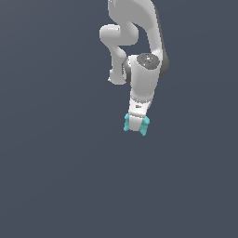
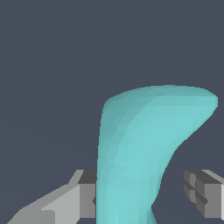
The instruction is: Pick up the object and move it to a goal position.
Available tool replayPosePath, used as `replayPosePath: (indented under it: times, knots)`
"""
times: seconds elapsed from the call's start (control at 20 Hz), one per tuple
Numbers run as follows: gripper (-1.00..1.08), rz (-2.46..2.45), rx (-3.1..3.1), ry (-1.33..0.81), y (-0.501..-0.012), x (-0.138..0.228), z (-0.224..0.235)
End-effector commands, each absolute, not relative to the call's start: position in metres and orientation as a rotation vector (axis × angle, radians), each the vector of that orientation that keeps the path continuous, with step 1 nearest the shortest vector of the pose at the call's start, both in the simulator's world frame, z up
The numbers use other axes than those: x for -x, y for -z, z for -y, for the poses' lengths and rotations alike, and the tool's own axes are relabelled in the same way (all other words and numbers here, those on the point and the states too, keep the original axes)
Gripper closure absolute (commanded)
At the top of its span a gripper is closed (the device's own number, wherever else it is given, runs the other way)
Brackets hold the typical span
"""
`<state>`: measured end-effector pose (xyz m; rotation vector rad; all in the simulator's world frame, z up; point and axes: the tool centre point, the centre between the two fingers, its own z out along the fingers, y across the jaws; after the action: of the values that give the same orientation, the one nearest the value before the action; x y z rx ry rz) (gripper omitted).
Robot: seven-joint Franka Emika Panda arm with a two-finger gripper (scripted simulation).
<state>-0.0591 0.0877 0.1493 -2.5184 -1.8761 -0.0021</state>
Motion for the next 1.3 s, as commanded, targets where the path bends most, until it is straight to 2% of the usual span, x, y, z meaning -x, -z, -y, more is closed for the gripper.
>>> replayPosePath:
  times: [0.0, 0.75, 1.25]
  knots:
    - [1.08, 1.876, 2.518, 0.003, -0.164, 0.045, -0.093]
    - [1.08, 1.875, 2.520, 0.001, -0.240, -0.031, -0.119]
    - [1.08, 1.875, 2.520, 0.000, -0.266, -0.059, -0.128]
